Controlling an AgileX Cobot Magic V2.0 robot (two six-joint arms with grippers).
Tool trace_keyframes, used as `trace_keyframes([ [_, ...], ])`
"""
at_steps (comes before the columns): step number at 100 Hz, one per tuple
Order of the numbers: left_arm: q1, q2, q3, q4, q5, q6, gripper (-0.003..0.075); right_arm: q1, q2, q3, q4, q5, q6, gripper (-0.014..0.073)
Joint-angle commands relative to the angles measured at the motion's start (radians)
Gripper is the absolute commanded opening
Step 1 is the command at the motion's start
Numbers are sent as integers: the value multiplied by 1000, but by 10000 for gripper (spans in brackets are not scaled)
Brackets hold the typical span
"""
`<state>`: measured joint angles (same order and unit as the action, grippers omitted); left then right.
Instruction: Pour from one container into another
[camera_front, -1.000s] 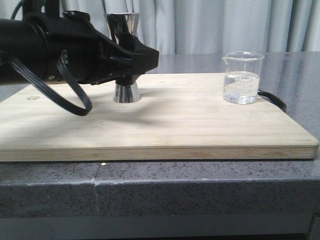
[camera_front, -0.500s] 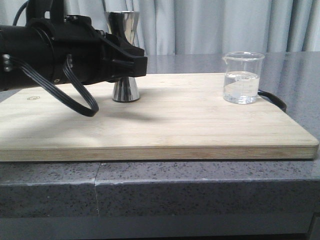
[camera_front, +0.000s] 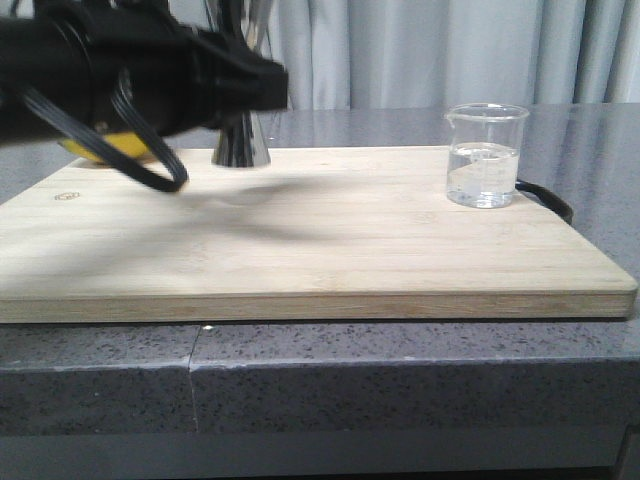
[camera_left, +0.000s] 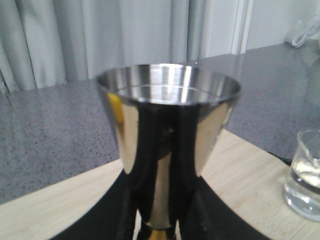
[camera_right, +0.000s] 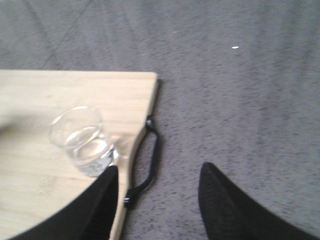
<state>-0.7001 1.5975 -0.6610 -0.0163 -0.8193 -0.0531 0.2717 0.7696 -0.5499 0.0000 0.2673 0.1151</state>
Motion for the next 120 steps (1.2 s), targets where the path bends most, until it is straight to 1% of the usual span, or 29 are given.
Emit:
trace_keyframes([
  [1, -9, -101, -28, 5, -50, -15, -20, 21, 28, -13, -9, -108, -7, 421],
  [7, -9, -141, -28, 5, -20, -15, -20, 28, 54, -8, -9, -132, -7, 465],
  [12, -9, -171, -28, 5, 3, -15, -20, 28, 76, -6, -9, -149, -7, 479],
  [34, -9, -240, -28, 5, 69, -17, -20, 40, 172, -1, -9, -234, -7, 478],
  [50, -9, -245, -28, 5, 73, -40, -20, 98, 229, -1, -21, -267, -7, 477],
  [64, -9, -245, -28, 5, 73, -40, -20, 139, 269, 18, -64, -340, -7, 477],
  [83, -9, -245, -28, 5, 73, -40, -20, 141, 287, 72, -72, -465, -7, 477],
  [111, -9, -245, -28, 5, 73, -40, -20, 141, 287, 127, -75, -596, -7, 477],
  [120, -9, -245, -28, 5, 73, -40, -19, 141, 295, 132, -75, -613, -7, 477],
])
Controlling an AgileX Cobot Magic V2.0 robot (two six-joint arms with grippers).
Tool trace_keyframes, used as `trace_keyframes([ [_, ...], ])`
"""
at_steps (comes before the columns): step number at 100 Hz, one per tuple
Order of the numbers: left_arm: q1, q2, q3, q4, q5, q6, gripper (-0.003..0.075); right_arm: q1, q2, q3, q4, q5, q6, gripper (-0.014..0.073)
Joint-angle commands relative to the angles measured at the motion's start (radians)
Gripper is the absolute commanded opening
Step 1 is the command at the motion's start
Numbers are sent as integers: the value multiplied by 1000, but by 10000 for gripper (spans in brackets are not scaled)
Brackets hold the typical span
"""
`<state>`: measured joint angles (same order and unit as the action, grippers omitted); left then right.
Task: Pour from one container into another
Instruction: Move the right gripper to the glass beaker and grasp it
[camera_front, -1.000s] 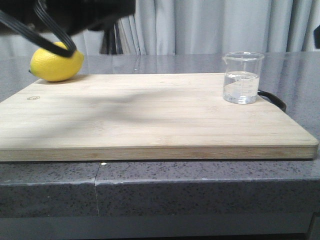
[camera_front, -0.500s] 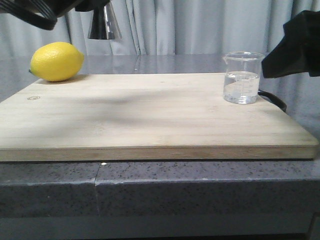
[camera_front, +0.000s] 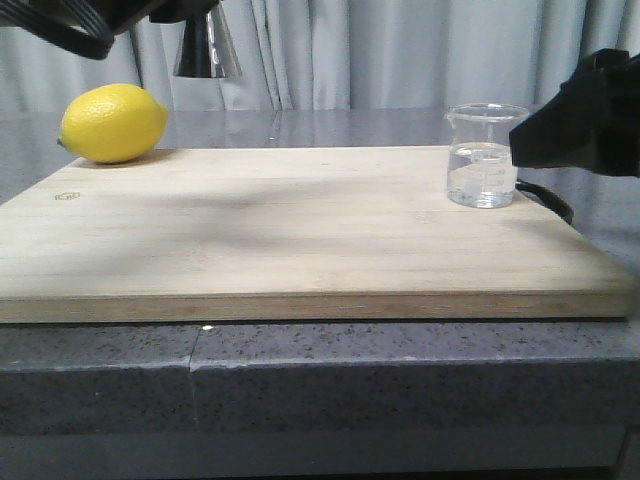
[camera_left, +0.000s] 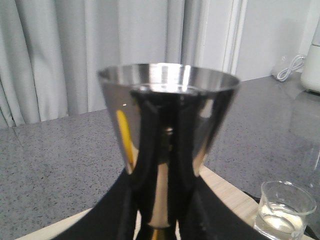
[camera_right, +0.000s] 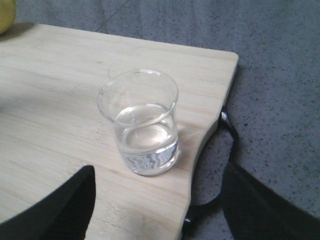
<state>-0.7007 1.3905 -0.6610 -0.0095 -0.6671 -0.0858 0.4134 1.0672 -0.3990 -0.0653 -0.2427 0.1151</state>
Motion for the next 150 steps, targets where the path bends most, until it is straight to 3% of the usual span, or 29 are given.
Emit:
trace_keyframes([
  [1, -8, -38, -28, -2, -79, -7, -20, -1, 1, -19, -10, -105, -7, 477],
  [150, -8, -38, -28, 0, -77, -7, -20, -1, 366, -27, -39, -608, -7, 477],
])
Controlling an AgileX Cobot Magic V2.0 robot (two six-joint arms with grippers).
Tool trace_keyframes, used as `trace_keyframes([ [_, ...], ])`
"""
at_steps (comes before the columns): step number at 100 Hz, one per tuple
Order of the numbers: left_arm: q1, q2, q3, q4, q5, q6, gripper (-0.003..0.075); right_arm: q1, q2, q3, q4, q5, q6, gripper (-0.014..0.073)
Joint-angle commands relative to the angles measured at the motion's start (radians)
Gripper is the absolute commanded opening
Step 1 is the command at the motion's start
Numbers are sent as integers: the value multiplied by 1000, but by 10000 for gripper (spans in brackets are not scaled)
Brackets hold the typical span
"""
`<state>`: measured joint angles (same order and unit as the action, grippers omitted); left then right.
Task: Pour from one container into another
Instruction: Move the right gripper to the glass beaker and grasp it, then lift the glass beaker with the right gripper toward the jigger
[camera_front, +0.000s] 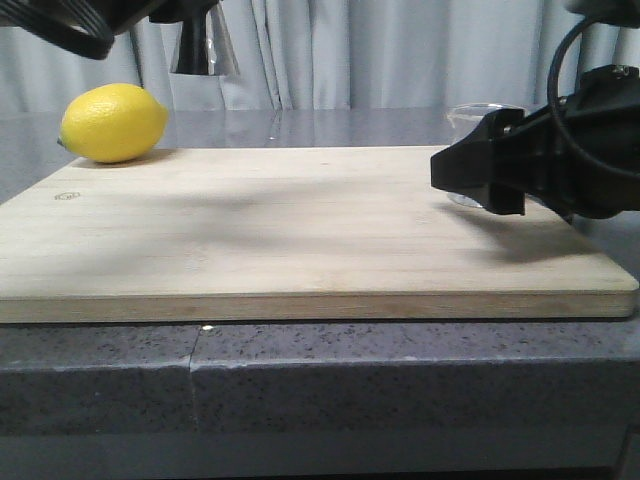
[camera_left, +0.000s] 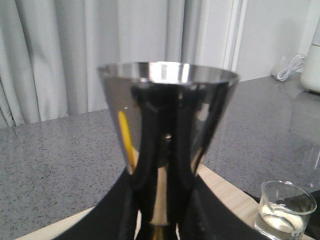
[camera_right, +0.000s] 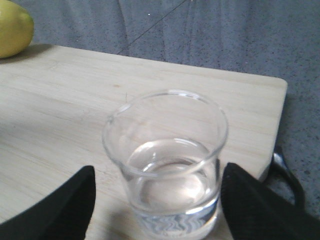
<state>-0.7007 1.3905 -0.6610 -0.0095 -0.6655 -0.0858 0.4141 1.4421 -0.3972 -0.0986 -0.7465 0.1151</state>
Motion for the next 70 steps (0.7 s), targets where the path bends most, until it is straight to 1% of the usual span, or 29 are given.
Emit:
trace_keyframes([
  [1, -8, -38, -28, 0, -78, -7, -20, -1, -7, -29, -6, -105, -7, 477],
  [30, -8, -38, -28, 2, -69, -7, -20, -1, 29, -29, -6, -164, -7, 472],
  [52, -8, -38, -28, 2, -52, -7, -20, -3, 29, -29, -6, -172, -9, 383],
  [70, -8, -38, -28, 2, -52, -7, -19, -3, 29, -29, -3, -176, -38, 379],
])
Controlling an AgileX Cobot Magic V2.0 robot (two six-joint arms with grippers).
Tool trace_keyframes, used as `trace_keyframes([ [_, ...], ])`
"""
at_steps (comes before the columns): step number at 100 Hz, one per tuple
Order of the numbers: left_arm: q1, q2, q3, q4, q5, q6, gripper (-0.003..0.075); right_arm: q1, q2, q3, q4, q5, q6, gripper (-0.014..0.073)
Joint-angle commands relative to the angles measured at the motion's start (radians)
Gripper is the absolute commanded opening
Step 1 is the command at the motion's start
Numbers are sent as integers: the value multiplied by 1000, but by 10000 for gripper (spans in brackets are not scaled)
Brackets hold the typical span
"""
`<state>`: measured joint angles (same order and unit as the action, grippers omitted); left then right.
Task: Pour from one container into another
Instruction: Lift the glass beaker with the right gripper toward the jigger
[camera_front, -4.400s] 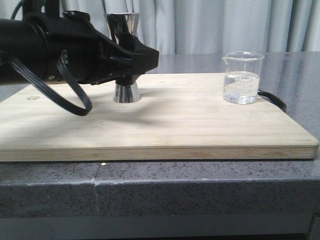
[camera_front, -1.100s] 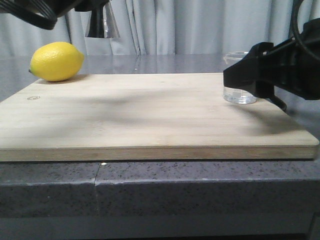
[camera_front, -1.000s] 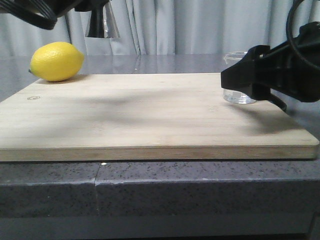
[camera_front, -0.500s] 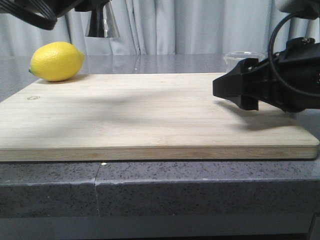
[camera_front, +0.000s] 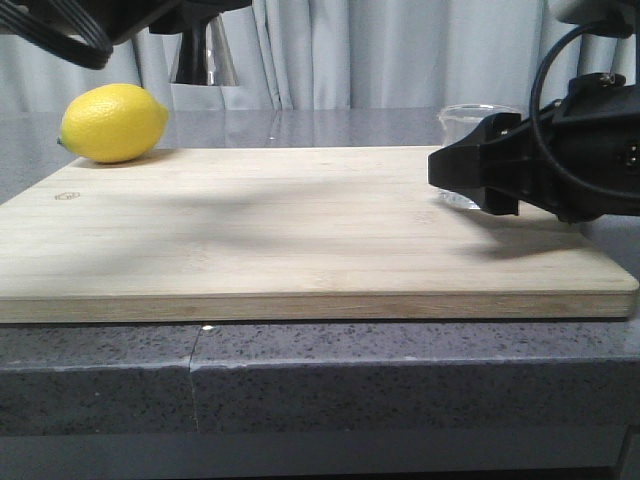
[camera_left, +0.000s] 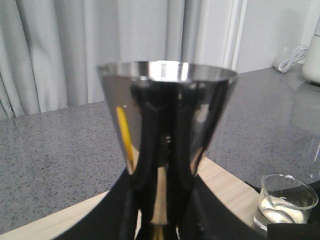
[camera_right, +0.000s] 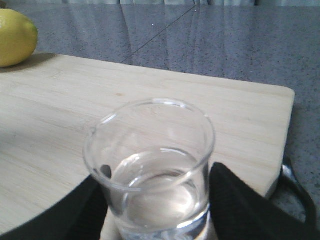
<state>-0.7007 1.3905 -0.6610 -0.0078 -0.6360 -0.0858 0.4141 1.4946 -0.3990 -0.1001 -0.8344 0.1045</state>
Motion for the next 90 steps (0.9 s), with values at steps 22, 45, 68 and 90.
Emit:
trace_keyframes([
  [22, -8, -38, -28, 0, -82, -7, -19, -3, -23, -27, 5, -155, -34, 301],
  [45, -8, -38, -28, 8, -82, -7, -20, -3, -23, -27, 5, -192, -35, 277],
  [68, -8, -38, -28, 14, -71, -12, -20, -3, -32, -61, -52, -165, -35, 277],
  [90, -8, -38, -28, 14, -63, -34, -20, -3, -95, -202, -114, 47, -35, 277],
])
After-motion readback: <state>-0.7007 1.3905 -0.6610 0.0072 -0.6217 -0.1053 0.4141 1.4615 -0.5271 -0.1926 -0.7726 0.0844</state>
